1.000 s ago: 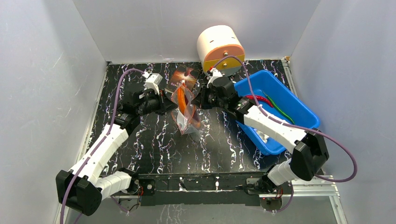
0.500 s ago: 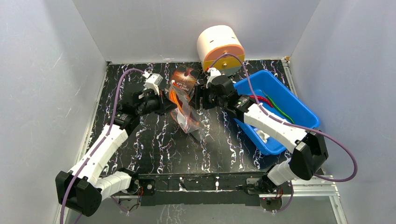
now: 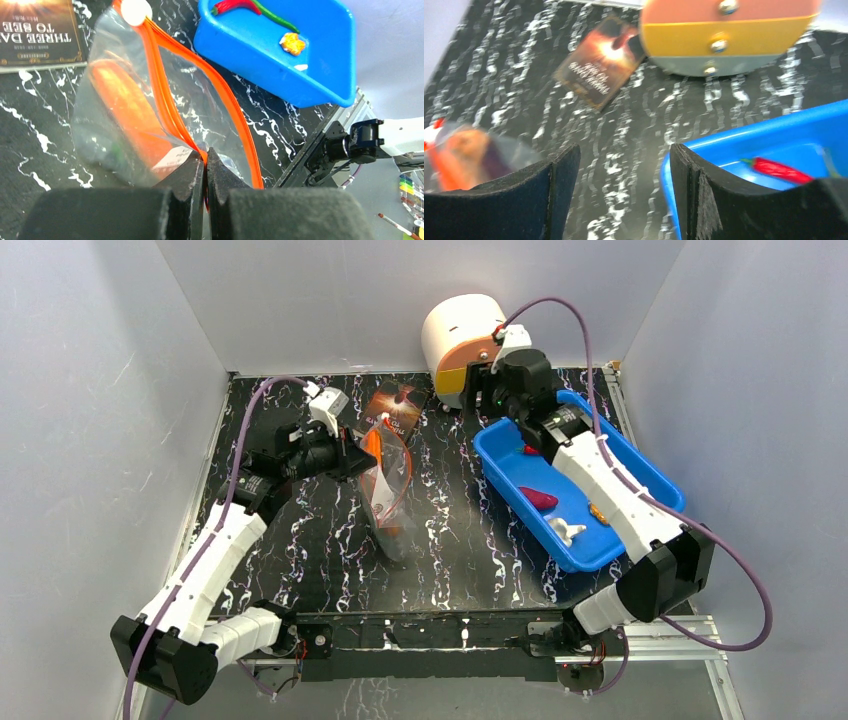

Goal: Place the food in the zip-top bag and seal the zipper
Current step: Pick up the fake vegetable from the bin.

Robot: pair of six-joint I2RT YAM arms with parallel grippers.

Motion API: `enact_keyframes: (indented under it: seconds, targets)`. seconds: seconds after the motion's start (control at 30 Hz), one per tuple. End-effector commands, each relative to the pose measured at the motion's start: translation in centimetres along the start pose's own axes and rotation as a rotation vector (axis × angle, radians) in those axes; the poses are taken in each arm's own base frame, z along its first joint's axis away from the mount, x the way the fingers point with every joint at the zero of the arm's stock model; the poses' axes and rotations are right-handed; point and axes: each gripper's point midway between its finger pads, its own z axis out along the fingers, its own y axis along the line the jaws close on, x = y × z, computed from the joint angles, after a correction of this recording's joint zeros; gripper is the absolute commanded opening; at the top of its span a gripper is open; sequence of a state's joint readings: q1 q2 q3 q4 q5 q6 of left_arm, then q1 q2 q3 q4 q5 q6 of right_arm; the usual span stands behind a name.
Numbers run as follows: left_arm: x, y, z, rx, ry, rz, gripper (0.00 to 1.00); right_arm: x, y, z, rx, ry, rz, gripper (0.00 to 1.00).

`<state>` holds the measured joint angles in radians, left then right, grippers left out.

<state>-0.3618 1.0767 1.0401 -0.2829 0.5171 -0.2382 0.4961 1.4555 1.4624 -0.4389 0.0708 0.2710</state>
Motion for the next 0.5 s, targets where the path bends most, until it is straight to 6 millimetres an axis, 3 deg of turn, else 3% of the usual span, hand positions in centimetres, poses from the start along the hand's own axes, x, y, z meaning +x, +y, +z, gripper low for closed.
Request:
enact_keyframes:
  seconds: [0.0, 0.23, 0.4, 0.47]
  targets:
    - [-1.5, -1.9, -1.2, 0.062, -0.021, 0.054, 0.0, -4.0, -5.7, -0.3, 0.173, -0.065, -0.199, 0.65]
    - [-1.4, -2.3, -1.8, 0.071, 0.005, 0.068, 0.0, -1.8, -13.2, 0.4, 0.352, 0.072, -0.457, 0.64]
    - [-0.8, -2.3, -1.9, 0.07, 0.021, 0.065, 0.0, 1.8, -17.6, 1.3, 0.335, 0.249, -0.54, 0.62]
    - [-0.7, -2.2, -2.0, 0.065, 0.021, 0.059, 0.0, 2.4, -18.7, 1.7, 0.309, 0.27, -0.54, 0.6]
